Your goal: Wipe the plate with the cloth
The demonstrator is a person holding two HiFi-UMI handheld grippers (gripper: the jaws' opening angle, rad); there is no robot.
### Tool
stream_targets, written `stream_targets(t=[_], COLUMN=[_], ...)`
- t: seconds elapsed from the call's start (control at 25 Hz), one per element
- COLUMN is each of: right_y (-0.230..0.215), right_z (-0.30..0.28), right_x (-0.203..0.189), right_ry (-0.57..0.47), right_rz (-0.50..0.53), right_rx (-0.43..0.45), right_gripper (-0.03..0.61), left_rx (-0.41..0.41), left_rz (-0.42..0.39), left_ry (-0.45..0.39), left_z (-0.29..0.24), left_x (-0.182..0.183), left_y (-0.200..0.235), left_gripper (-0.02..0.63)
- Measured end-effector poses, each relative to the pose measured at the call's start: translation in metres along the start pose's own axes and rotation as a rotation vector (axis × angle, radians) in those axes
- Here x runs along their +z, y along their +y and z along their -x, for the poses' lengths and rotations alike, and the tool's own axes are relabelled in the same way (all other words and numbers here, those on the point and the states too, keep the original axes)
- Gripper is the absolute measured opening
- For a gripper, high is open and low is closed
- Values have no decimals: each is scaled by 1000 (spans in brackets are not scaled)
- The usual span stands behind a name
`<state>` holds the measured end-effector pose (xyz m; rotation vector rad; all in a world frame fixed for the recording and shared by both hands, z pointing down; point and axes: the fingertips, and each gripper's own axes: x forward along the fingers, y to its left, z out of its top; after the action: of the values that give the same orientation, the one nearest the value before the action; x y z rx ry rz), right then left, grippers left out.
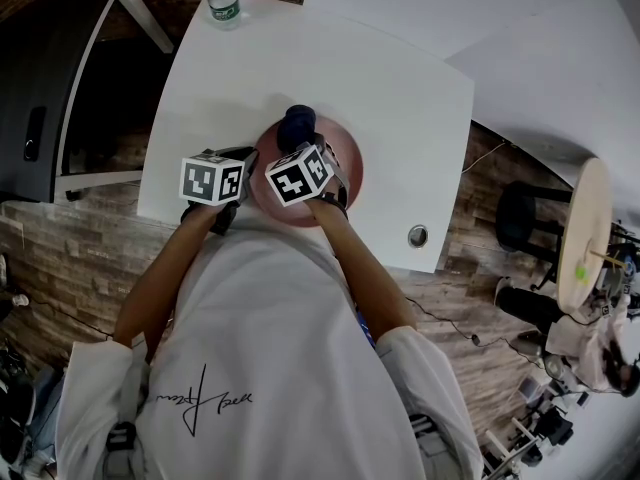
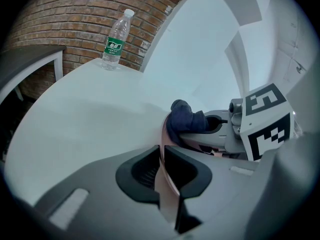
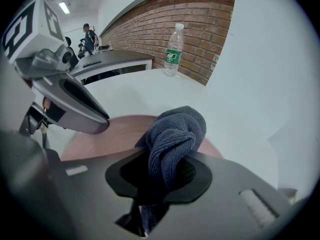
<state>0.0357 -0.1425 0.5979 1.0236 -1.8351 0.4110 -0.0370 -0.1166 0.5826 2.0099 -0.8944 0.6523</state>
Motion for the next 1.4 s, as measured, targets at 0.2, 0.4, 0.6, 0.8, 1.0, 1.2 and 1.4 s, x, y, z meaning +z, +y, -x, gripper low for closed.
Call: stream_targets(t=[0.2,0.4,0.6,0.8,1.0,1.2,1.4], right_y=[6,14,19,26,29,33,36], right_z=[-1,2,2,3,4,7,8], right_x=[3,5,7,6,7,6,5], right_ry=[-16,-29,-40,-50,-54,-57,-60], right_rz=[6,8,10,10,-10,-14,-15], right_rx=[20,56,73,103,124,141,155], right_gripper=[98,98,98,98,100,104,105], left_rx=[0,-2,-2,3,3,5,7], left_rz=[3,5,8,9,6,7,10], left_ry=[-2,-3,-6,-15,-14,-17,-19], left_z=[0,0,1,-1,-1,0,-1], left_x=[0,1,1,1,2,2,3], left_y=[0,-1,0,0,1,-1,-1], left_gripper=[46,46,46,45,44,44,43])
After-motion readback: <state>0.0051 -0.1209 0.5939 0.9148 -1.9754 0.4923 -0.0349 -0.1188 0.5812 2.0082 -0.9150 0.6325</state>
